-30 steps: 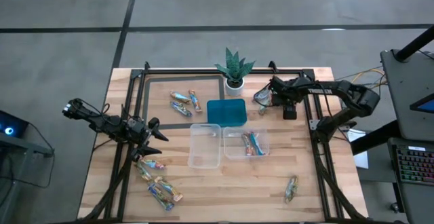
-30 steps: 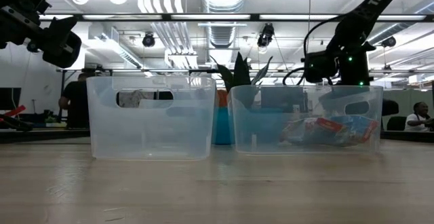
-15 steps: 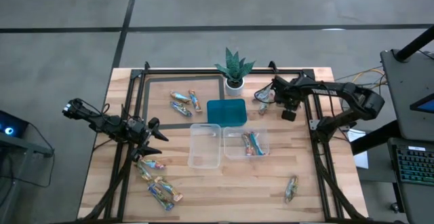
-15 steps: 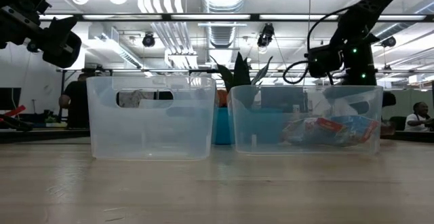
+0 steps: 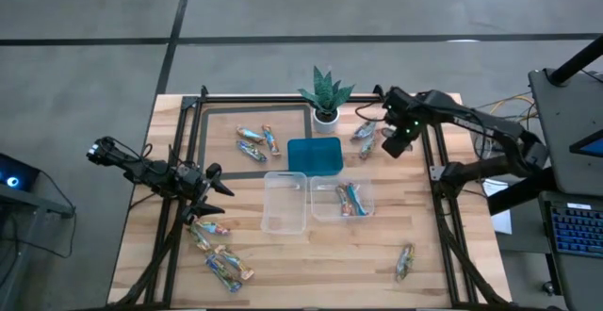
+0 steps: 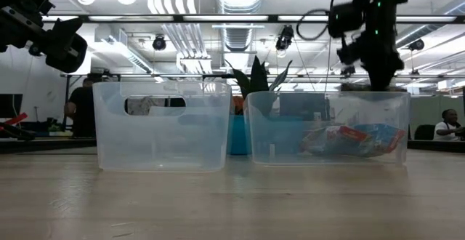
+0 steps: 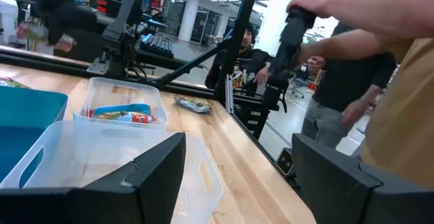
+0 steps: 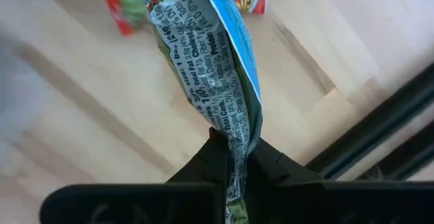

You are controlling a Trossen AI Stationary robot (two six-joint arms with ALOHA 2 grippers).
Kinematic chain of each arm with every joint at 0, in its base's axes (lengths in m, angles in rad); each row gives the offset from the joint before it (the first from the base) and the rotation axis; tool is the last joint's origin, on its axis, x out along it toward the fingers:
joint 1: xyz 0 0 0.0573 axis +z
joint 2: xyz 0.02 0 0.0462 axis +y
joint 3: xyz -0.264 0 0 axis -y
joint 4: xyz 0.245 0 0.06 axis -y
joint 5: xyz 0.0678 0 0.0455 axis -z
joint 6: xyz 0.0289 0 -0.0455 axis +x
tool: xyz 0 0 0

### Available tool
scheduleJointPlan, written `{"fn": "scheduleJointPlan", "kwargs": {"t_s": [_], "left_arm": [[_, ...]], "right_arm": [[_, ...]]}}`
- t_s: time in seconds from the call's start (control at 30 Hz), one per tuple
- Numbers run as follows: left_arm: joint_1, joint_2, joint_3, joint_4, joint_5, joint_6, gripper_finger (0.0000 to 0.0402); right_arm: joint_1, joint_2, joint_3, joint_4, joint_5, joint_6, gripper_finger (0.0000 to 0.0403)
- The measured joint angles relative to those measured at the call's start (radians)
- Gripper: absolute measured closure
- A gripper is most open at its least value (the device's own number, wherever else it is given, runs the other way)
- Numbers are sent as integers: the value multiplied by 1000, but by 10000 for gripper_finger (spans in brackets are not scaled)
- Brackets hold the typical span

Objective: Pick and place Granola Bars by type
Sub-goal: Put the red granola bar into the right transparent bin

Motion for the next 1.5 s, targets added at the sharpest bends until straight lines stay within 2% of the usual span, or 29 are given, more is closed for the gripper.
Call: {"fn": "scheduleJointPlan", "kwargs": {"t_s": [0.3, 0.47, 0.63, 1.0, 1.17, 1.33, 1.5], "left_arm": [[0, 0, 0, 0, 0, 0, 152], [0, 0, 0, 0, 0, 0, 152], [0, 0, 0, 0, 0, 0, 152], [0, 0, 0, 0, 0, 0, 152], [0, 0, 0, 0, 0, 0, 152], [0, 0, 0, 0, 0, 0, 152], [0, 0, 0, 0, 0, 0, 152]], "right_arm": [[115, -16, 232, -224, -1, 233, 390], [180, -17, 330, -271, -1, 362, 390], [241, -11, 417, -272, -8, 458, 390], [414, 12, 577, -268, -105, 570, 391], [499, 12, 613, -262, -158, 686, 391], [602, 12, 620, -191, -144, 825, 392], [683, 54, 619, -55, -78, 944, 392]]}}
